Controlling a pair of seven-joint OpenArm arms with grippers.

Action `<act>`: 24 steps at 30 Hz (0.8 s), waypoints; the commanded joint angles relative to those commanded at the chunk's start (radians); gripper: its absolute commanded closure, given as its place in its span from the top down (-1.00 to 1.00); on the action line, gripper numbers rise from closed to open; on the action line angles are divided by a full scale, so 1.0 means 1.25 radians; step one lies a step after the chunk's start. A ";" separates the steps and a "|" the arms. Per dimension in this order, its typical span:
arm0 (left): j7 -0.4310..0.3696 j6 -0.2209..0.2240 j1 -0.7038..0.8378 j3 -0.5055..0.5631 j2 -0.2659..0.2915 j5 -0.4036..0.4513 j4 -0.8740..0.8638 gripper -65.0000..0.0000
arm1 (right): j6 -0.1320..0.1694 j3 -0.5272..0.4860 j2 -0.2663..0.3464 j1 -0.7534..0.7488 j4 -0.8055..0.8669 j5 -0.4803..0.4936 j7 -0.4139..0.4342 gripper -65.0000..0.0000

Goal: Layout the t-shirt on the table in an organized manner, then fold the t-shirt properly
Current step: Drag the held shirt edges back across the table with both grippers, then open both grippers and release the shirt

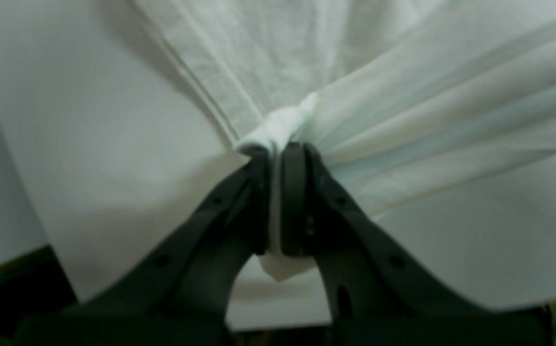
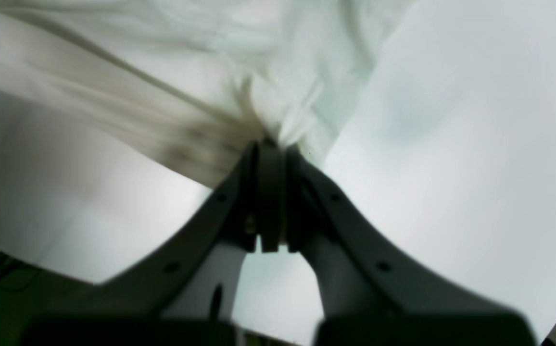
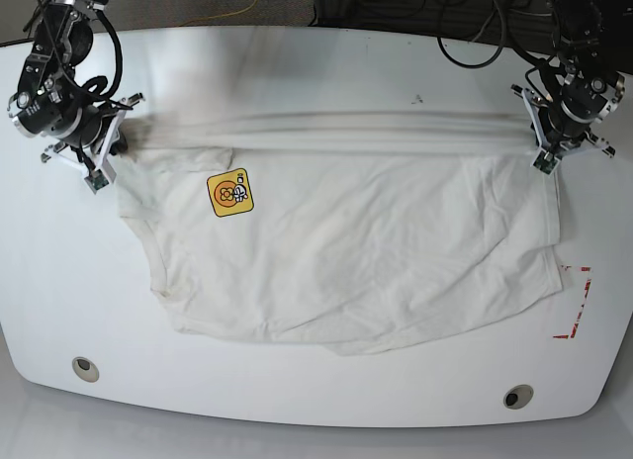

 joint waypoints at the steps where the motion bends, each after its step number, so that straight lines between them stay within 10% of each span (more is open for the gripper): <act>1: 0.000 0.000 0.007 -0.009 0.004 0.001 0.000 -1.00 | 0.000 0.000 0.000 -0.007 0.000 0.000 0.000 -0.99; 5: 0.000 0.000 0.022 -0.021 0.005 0.001 0.000 -0.90 | 0.000 0.000 0.001 -0.032 0.000 0.000 0.000 -0.70; 16: 0.000 0.000 0.023 -0.023 0.002 0.012 0.000 0.30 | 0.000 0.000 0.002 -0.053 0.000 0.000 0.000 0.61; 24: -0.025 0.000 -0.002 -0.018 0.001 0.037 -0.001 0.35 | 0.000 0.007 0.005 -0.012 0.009 0.000 0.020 0.65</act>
